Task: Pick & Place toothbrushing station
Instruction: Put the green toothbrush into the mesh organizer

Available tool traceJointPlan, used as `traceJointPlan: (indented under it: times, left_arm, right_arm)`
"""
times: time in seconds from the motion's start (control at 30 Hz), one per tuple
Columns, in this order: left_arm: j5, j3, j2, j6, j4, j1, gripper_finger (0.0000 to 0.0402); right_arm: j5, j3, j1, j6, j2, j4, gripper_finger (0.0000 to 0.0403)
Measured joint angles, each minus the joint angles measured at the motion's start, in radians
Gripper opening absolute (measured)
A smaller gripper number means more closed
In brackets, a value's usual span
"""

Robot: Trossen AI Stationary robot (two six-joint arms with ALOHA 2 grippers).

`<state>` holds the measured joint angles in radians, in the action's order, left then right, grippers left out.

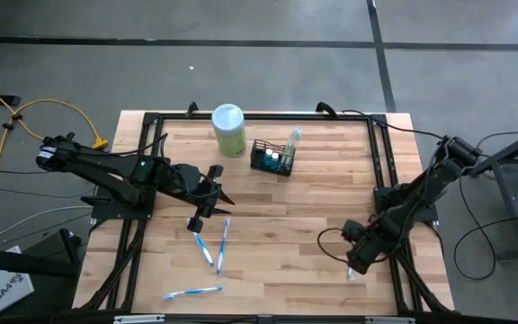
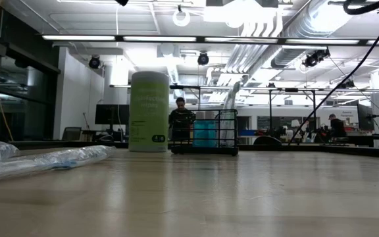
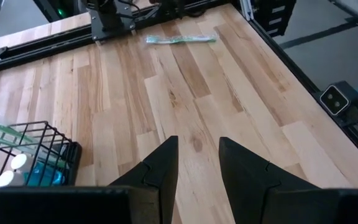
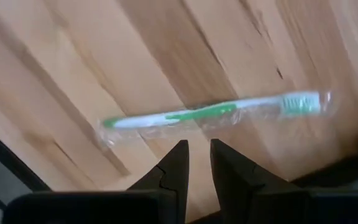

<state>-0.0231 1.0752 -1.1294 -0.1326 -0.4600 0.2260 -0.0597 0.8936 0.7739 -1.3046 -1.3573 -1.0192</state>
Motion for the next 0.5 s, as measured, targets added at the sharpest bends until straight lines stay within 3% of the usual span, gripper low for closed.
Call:
traceJointPlan:
  times: [0.37, 0.5]
  left_arm:
    - [0.0, 0.0, 0.0, 0.094, 0.129, 0.0, 0.011]
    - [0.0, 0.0, 0.0, 0.151, 0.17, 0.0, 0.011]
  right_arm:
    - [-0.025, 0.0, 0.0, 0.507, -0.172, -0.015, 0.006]
    - [-0.047, 0.0, 0.001, 0.62, -0.224, -0.048, 0.0072]
